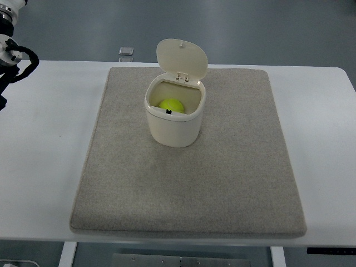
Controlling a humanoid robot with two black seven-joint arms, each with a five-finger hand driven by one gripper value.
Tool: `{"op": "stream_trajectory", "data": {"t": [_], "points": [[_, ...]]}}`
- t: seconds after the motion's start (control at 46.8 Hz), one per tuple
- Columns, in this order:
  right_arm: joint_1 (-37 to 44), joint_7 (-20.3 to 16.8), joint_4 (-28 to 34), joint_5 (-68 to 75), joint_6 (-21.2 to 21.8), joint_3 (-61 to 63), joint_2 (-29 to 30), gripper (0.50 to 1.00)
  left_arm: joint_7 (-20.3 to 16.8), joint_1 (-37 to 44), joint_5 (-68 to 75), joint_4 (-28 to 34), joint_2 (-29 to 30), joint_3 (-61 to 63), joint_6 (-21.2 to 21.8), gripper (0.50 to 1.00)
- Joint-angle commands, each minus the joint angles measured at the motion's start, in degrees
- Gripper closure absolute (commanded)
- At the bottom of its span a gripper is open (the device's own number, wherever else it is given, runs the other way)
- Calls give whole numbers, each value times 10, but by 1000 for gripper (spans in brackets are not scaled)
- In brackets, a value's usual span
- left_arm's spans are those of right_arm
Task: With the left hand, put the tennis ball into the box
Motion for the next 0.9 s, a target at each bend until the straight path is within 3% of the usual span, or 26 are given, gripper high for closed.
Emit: {"op": "stream_trajectory", "data": {"t": [0.0, 0.235, 0.62, 0.876], "points": [[0, 0, 0, 0, 0, 0, 0, 562, 0, 0, -4, 5, -2, -1, -2, 692], [0, 0, 1, -1, 0, 0, 0, 562, -1, 21, -20, 19, -9, -7, -8, 688], [0, 0, 0, 0, 0, 0, 0, 562, -1, 108, -54, 170, -72, -16, -86, 686], [0, 0, 0, 0, 0, 0, 0, 562, -2, 119, -55, 173, -88, -6, -106, 686]]}}
